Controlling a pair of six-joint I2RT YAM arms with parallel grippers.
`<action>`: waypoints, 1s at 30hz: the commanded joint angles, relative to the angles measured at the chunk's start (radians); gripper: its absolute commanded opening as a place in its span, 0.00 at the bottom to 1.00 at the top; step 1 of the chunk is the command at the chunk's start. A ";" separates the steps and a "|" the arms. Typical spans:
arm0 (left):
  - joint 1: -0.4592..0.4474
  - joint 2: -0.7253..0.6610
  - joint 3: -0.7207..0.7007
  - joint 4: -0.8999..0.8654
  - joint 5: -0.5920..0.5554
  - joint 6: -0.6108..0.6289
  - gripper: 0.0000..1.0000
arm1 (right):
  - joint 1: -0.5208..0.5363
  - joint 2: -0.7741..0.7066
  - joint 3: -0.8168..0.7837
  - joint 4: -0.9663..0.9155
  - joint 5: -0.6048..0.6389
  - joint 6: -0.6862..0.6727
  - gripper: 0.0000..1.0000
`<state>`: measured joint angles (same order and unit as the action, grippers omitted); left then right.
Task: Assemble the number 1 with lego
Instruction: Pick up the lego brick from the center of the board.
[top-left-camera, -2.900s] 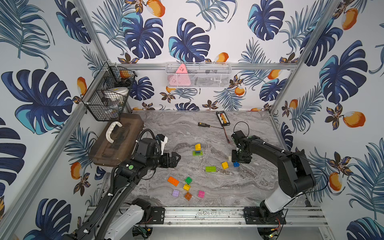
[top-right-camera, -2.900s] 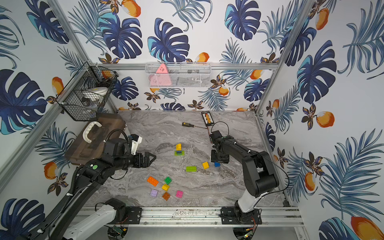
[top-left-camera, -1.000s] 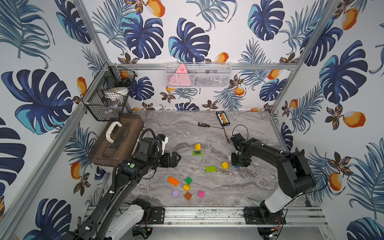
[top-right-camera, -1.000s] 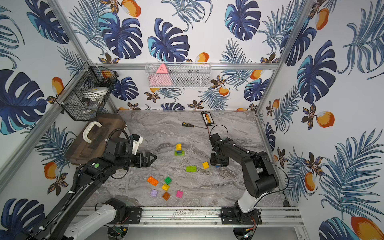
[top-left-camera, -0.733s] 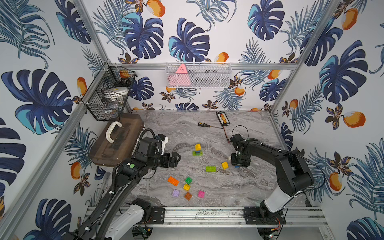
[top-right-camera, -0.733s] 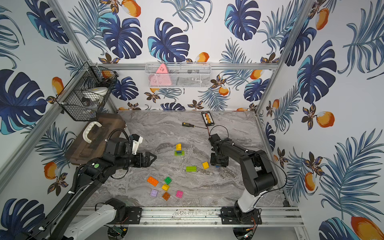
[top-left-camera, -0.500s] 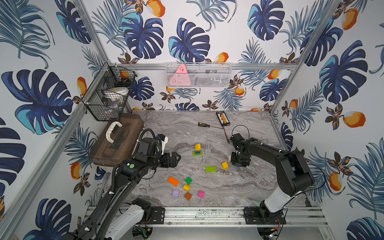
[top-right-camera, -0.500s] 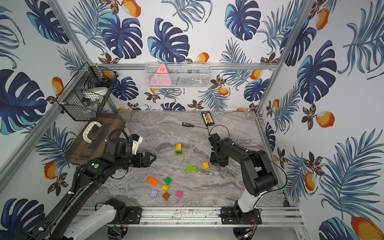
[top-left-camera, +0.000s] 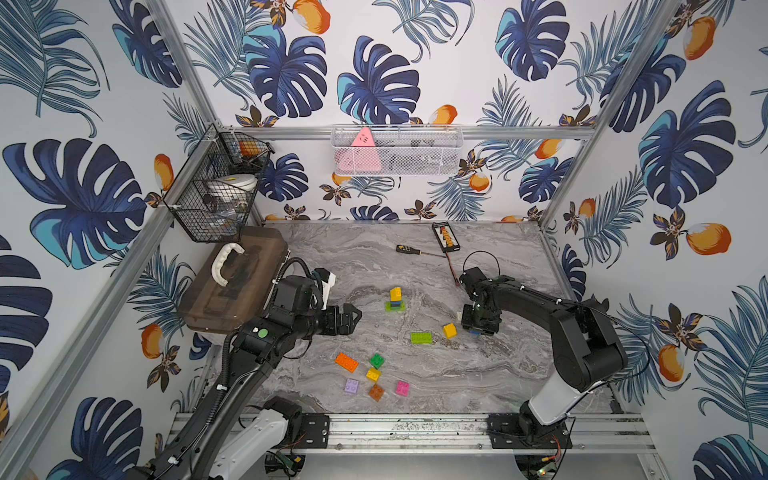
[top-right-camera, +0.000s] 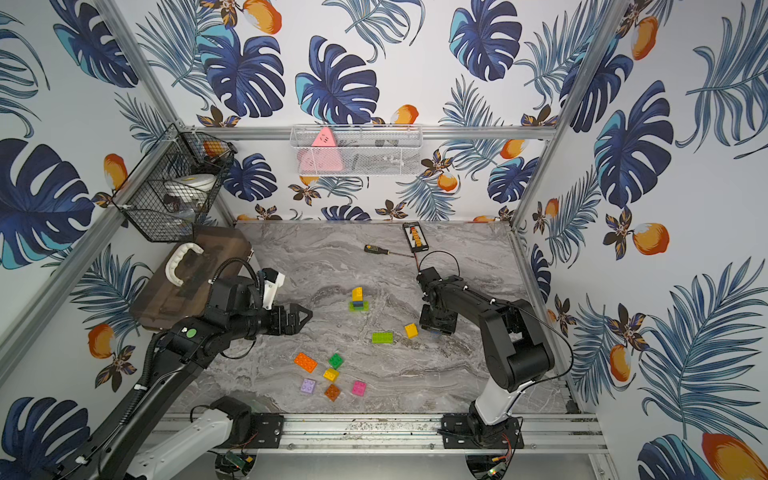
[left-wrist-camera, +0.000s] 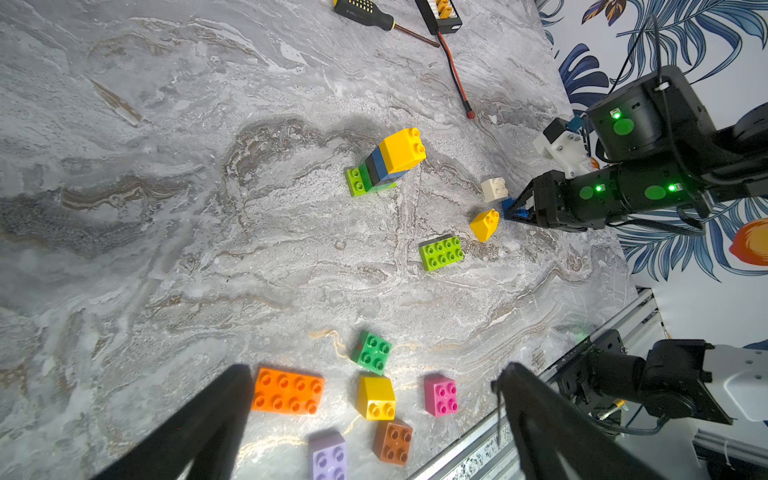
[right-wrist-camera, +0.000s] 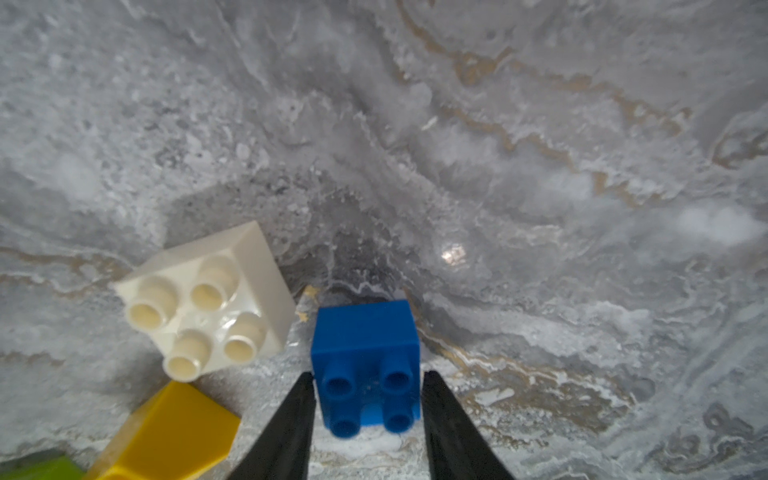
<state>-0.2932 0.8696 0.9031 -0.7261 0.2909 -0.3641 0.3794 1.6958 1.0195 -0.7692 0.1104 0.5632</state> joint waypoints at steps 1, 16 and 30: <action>0.002 -0.001 0.006 0.001 -0.001 0.011 0.99 | 0.002 0.002 0.014 -0.021 0.014 -0.027 0.48; 0.003 0.005 0.005 -0.001 -0.004 0.009 0.99 | 0.003 0.036 0.037 -0.030 0.056 -0.064 0.38; 0.002 0.005 0.006 0.000 -0.001 0.011 0.99 | 0.010 -0.067 0.055 -0.090 0.010 -0.044 0.22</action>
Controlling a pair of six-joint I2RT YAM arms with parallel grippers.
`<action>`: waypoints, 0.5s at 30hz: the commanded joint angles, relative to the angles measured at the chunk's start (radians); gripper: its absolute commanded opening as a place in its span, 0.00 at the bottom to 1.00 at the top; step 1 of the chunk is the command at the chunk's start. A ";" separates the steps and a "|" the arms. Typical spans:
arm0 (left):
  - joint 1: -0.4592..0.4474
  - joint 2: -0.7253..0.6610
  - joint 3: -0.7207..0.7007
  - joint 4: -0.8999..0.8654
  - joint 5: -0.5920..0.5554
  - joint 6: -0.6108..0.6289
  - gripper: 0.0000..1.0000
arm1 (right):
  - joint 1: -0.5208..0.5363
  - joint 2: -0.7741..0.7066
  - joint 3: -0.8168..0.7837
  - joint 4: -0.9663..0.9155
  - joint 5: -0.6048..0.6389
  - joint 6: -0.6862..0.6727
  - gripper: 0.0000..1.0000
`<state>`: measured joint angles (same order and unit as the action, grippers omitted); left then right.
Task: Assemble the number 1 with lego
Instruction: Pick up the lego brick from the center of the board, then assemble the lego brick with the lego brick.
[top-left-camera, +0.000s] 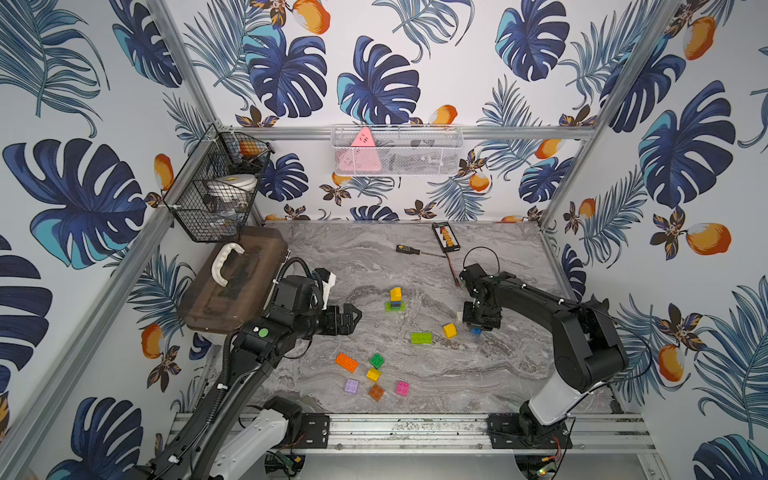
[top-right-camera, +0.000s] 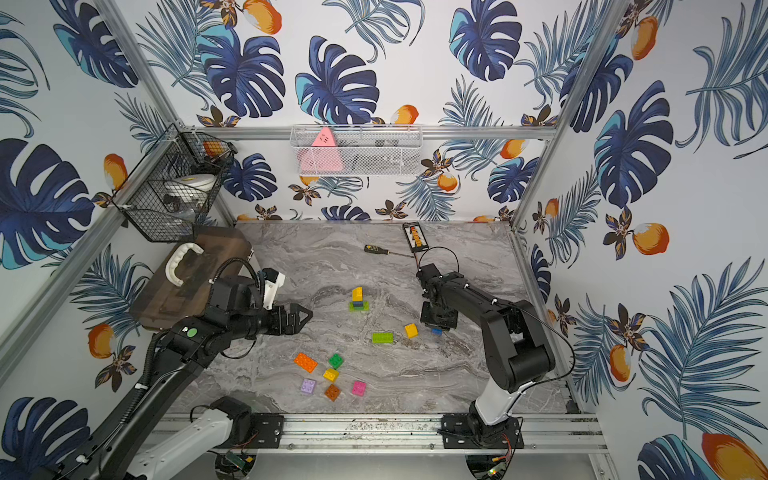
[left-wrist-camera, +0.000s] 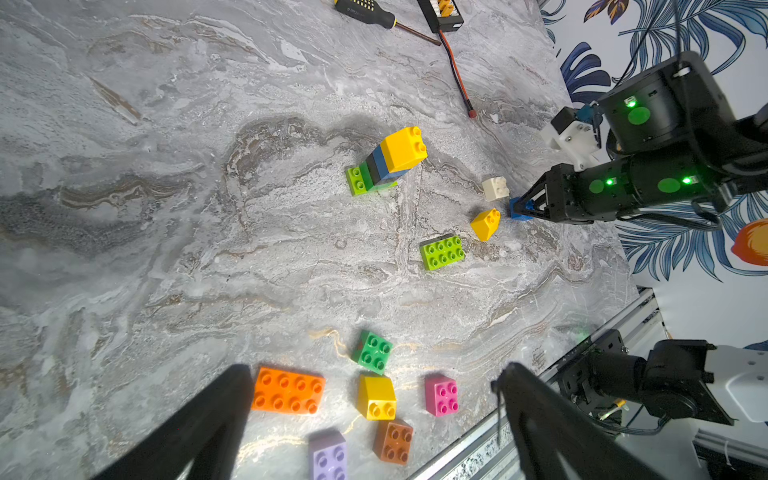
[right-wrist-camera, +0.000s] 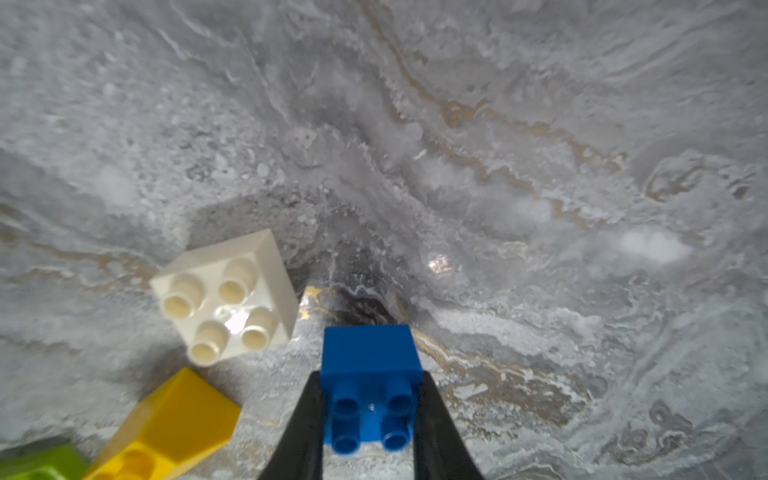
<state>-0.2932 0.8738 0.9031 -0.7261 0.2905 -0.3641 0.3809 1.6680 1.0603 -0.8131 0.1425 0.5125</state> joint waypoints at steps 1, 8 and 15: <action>0.002 0.001 0.006 0.000 -0.001 0.009 0.99 | 0.014 -0.055 0.019 -0.058 -0.024 0.005 0.21; 0.002 0.000 0.007 0.001 0.002 0.009 0.99 | 0.202 -0.090 0.162 -0.199 0.040 0.064 0.20; 0.002 -0.006 0.006 0.001 0.001 0.009 0.99 | 0.414 0.011 0.310 -0.223 0.037 0.131 0.17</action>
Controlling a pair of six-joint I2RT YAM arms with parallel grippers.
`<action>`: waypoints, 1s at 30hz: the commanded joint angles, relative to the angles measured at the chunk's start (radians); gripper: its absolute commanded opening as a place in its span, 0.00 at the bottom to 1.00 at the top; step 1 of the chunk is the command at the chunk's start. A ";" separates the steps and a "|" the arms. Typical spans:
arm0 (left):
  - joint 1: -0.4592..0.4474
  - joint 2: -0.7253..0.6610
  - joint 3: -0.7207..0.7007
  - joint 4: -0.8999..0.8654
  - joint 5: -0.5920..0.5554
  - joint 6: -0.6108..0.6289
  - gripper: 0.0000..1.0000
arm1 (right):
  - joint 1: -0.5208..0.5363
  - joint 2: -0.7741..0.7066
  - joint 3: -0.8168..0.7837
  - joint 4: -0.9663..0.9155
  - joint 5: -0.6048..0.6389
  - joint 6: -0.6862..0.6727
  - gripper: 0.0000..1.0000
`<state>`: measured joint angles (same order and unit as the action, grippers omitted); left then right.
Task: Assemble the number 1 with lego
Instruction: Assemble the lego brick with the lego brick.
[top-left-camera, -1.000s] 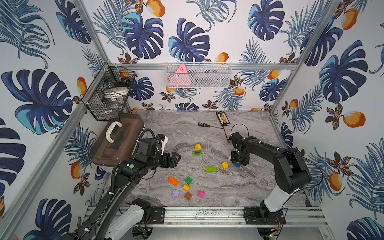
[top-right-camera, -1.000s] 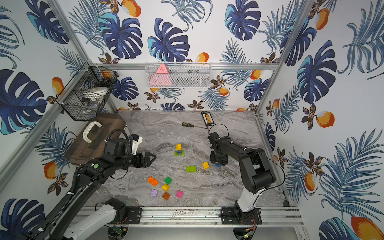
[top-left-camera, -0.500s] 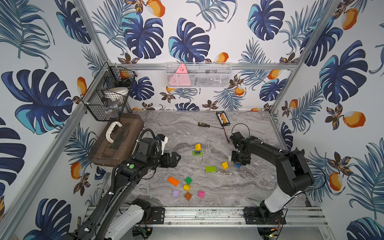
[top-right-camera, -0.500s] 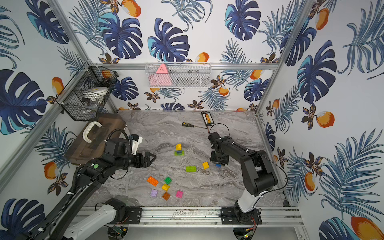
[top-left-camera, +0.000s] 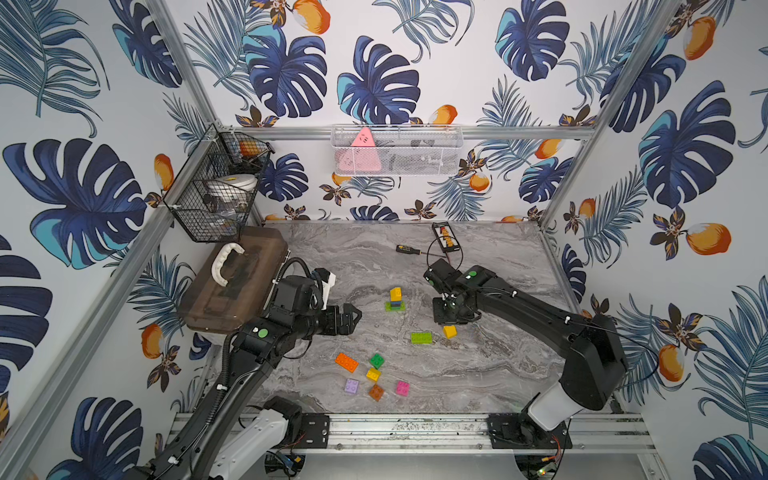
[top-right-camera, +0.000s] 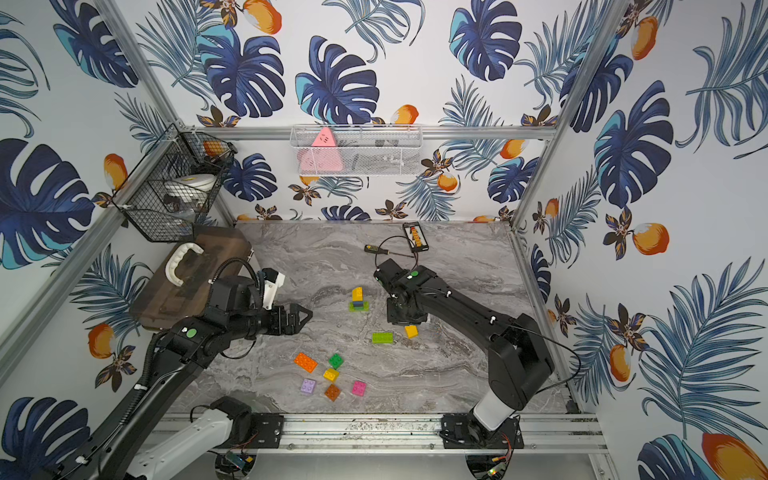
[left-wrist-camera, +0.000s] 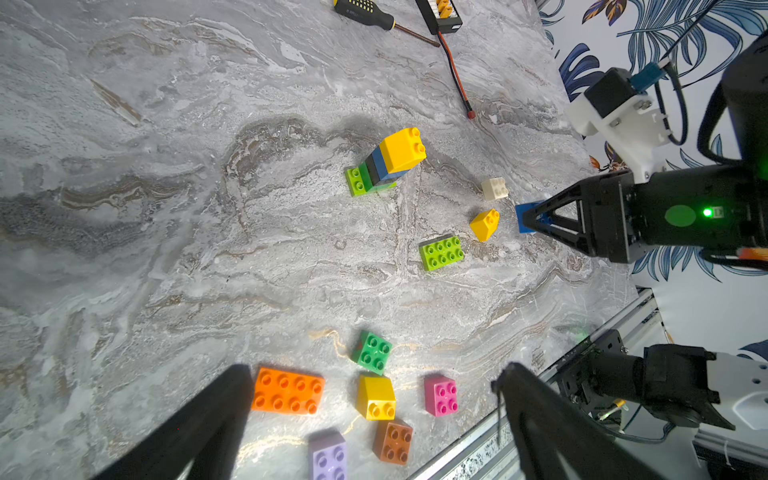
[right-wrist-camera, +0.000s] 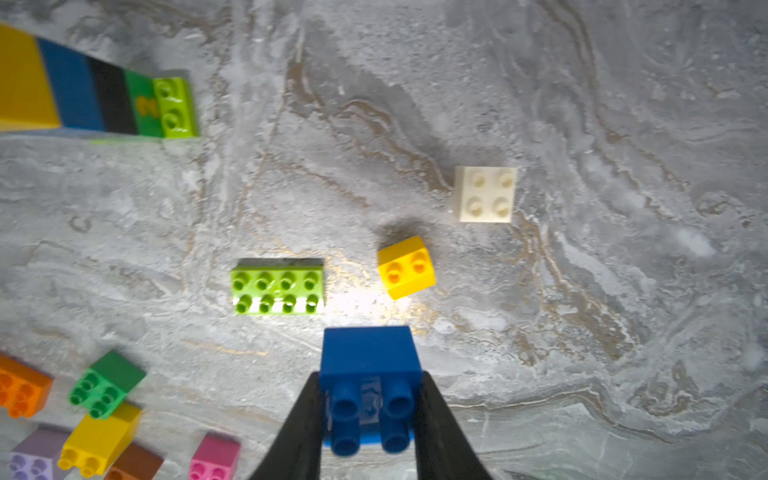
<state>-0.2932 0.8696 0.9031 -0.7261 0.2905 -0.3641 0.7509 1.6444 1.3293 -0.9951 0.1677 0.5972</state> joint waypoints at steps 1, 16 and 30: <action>0.002 -0.003 0.006 0.001 0.001 0.008 0.99 | 0.061 0.055 0.058 -0.047 0.018 0.052 0.17; 0.002 -0.019 0.006 -0.001 -0.004 0.009 0.99 | 0.130 0.201 0.048 0.072 -0.018 0.053 0.08; 0.002 -0.013 0.006 -0.003 -0.010 0.008 0.99 | 0.130 0.266 0.038 0.123 -0.004 0.025 0.02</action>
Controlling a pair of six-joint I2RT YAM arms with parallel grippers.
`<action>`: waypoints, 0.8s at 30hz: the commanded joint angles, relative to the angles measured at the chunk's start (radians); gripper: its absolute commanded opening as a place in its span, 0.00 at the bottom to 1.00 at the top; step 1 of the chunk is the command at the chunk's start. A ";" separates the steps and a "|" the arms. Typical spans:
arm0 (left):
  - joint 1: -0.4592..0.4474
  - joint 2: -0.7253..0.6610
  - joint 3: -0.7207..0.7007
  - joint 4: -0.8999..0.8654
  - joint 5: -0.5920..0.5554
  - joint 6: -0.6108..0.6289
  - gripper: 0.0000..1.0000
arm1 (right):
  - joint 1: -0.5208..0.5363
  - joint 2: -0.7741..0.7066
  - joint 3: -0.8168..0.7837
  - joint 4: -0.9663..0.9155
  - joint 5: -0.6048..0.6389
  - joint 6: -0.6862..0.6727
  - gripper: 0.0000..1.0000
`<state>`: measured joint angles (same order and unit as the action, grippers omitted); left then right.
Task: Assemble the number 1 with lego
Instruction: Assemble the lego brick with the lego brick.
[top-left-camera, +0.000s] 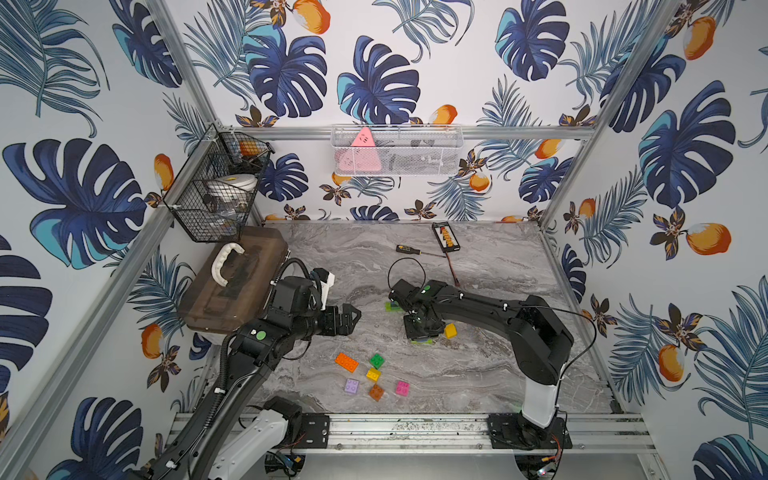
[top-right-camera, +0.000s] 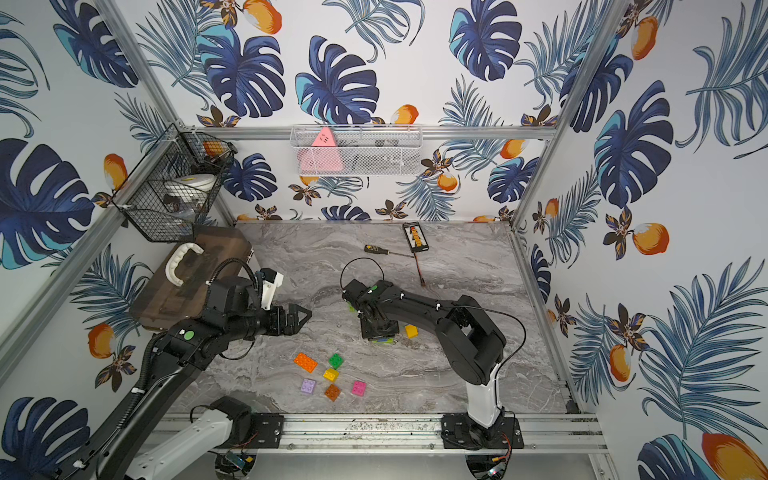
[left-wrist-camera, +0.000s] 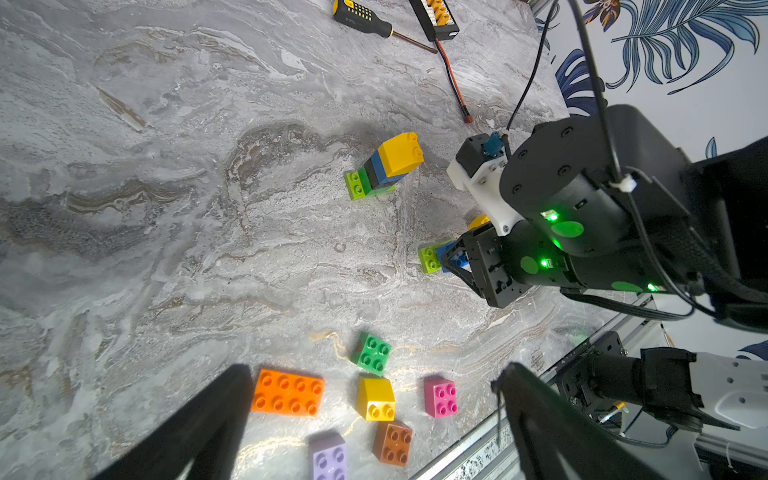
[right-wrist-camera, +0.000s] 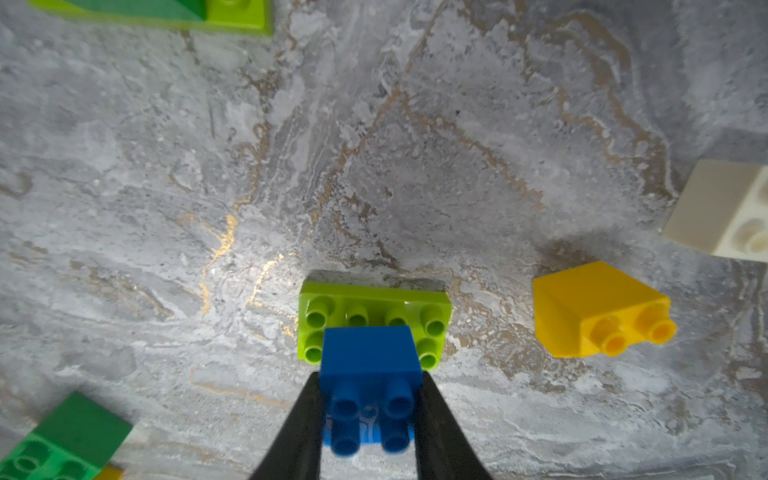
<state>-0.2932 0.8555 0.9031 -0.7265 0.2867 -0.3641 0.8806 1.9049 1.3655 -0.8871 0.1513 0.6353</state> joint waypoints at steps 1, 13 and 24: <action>0.002 0.002 0.007 -0.002 -0.006 0.007 0.99 | -0.001 0.005 0.001 0.014 0.019 -0.011 0.02; 0.002 0.002 0.006 -0.003 -0.007 0.007 0.99 | -0.009 -0.011 -0.034 0.046 0.030 0.008 0.01; 0.002 0.001 0.006 -0.003 -0.009 0.007 0.99 | -0.020 -0.001 -0.039 0.068 0.036 0.017 0.01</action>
<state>-0.2932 0.8581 0.9031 -0.7265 0.2832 -0.3641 0.8623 1.8980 1.3228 -0.8349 0.1719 0.6430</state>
